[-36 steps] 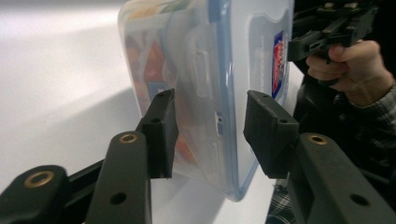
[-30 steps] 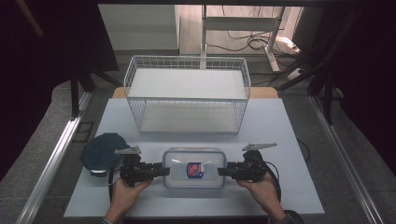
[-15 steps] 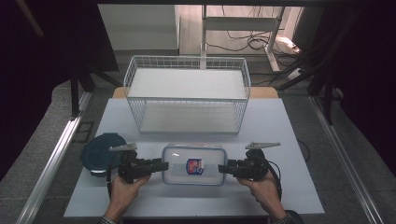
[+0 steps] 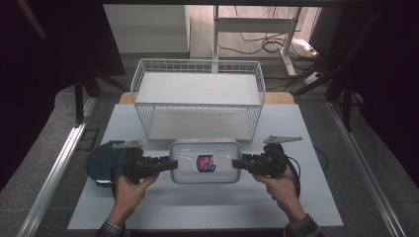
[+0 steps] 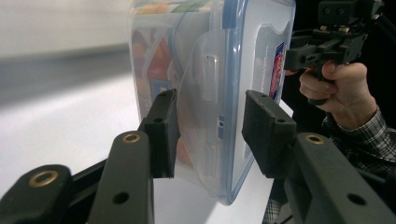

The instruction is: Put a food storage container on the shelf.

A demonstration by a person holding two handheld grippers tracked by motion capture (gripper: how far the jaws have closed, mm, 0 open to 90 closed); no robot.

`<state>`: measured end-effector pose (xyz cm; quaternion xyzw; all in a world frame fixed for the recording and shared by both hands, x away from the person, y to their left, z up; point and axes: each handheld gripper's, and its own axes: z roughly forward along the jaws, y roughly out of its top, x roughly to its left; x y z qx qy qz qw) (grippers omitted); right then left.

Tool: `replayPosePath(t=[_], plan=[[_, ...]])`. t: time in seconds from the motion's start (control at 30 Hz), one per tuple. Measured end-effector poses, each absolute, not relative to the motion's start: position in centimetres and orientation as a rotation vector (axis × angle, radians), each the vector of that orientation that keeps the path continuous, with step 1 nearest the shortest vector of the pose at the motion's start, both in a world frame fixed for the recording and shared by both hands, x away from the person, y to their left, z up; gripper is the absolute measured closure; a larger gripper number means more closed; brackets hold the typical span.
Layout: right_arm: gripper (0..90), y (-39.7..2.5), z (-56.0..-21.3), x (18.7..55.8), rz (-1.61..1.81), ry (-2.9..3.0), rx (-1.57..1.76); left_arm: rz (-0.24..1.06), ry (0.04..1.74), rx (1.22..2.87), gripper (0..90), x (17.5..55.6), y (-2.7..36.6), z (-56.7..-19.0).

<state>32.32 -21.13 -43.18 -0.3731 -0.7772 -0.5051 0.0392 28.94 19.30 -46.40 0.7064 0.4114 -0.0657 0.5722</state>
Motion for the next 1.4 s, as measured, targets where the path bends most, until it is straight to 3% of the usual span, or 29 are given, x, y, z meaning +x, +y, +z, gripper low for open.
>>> replayPosePath(t=[0.8, 1.4], plan=[[51.4, -19.4, -34.2, 38.0, -1.699, -2.378, -1.111, -0.054, 0.930, 1.612, 55.6, 34.4, 21.0, -37.6], [51.4, -17.6, -30.2, 42.8, -1.759, -2.344, -1.131, -0.032, 0.928, 1.585, 55.4, 39.7, 22.9, -32.9]])
